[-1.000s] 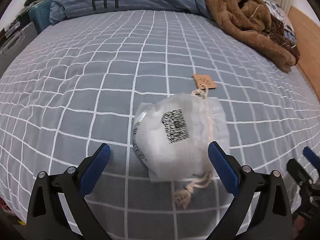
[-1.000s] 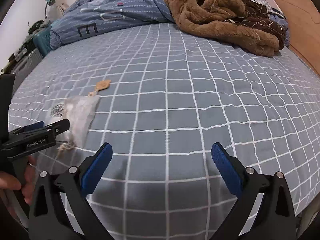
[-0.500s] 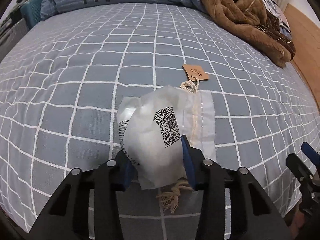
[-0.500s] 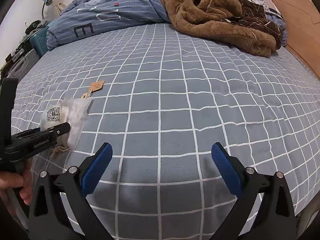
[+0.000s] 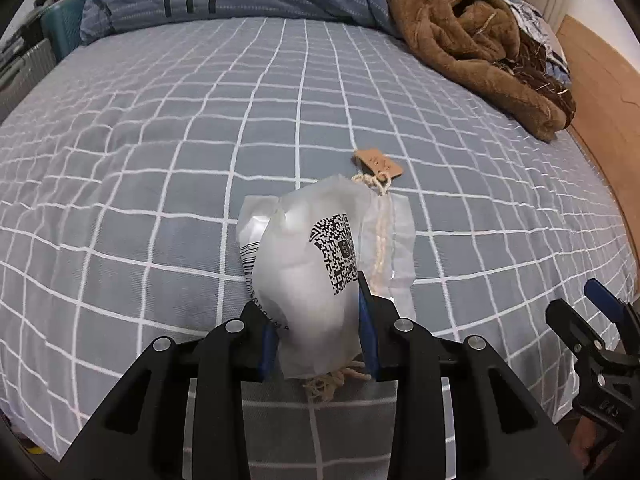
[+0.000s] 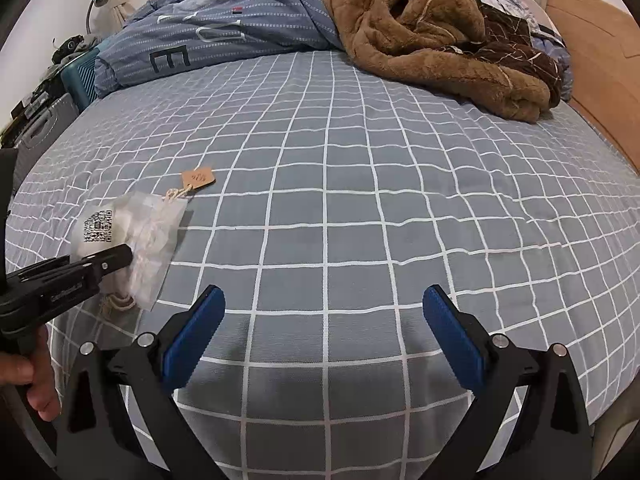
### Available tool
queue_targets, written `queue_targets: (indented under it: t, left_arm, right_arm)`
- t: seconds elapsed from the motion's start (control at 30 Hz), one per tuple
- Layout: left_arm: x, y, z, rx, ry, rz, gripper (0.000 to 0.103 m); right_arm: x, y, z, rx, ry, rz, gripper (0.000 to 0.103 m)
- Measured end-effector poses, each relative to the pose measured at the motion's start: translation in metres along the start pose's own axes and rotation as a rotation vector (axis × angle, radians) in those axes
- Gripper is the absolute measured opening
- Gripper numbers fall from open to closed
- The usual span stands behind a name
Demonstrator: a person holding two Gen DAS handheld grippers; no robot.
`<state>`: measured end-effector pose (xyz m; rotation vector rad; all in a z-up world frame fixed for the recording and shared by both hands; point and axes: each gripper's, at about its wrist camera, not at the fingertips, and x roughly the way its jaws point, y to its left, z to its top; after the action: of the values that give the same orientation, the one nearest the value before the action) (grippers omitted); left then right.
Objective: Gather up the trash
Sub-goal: 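Lift the white pouch with the left tool and carry it over the bin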
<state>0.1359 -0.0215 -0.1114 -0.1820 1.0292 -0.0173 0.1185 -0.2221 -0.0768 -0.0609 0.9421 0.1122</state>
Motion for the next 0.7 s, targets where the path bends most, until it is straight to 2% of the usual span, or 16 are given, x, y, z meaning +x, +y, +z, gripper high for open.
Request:
queue_targets:
  t: [0.4,0.7]
  left_arm:
    - [-0.045,-0.001,-0.028,0.034,-0.027,0.009,0.032]
    - [-0.095,-0.014,-0.044,0.052,-0.119,-0.014,0.032]
  right_arm:
    - [-0.031,-0.008,-0.009,0.015,-0.057,-0.015,0.095]
    - [-0.084,-0.002,-0.024,0.008,-0.13,-0.024,0.095]
